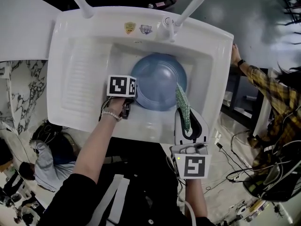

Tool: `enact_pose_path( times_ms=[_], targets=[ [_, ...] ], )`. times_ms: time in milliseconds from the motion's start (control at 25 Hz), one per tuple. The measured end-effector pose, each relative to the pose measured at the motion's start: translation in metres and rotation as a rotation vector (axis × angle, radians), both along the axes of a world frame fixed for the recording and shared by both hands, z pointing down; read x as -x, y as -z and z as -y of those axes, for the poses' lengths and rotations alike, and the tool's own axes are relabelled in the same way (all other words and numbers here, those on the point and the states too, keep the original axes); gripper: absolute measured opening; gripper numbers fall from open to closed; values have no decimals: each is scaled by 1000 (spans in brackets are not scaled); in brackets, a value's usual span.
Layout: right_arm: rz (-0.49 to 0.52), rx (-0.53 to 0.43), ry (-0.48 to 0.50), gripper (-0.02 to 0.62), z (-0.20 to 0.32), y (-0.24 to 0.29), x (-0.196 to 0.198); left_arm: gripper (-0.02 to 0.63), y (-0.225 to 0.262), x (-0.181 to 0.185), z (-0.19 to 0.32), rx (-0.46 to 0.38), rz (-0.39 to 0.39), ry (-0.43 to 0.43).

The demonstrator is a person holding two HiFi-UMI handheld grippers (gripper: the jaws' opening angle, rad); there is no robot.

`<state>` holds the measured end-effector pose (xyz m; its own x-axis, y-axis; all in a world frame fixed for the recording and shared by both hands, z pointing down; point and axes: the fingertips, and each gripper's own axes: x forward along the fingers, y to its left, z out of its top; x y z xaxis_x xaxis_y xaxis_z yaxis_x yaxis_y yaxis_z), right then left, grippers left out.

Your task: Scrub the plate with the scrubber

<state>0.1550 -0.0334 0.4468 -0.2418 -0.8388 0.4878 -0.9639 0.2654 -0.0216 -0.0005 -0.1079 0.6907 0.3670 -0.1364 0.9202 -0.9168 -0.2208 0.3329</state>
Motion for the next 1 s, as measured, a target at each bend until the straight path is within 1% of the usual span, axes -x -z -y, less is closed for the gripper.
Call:
enact_pose_path(
  times_ms=[120, 280, 440, 600, 760, 840, 1000],
  targets=[
    [-7, -2, -2, 95, -1, 1, 2, 33, 6, 0, 2, 17, -73, 73],
    [-14, 12, -24, 95, -2, 4, 5, 14, 15, -1, 5, 28, -162, 138],
    [-24, -21, -18, 95, -1, 13, 11, 15, 30, -3, 10, 8, -189, 124],
    [-38, -8, -40, 95, -1, 21, 13, 15, 49, -2, 11, -21, -208, 94],
    [-42, -68, -24, 95, -1, 37, 20, 15, 76, 1, 11, -58, -240, 88],
    [-54, -64, -37, 95, 0, 45, 21, 15, 88, 3, 9, -65, -254, 89],
    [-82, -117, -24, 95, 3, 62, 24, 17, 112, 10, 2, -69, -270, 85]
  ],
)
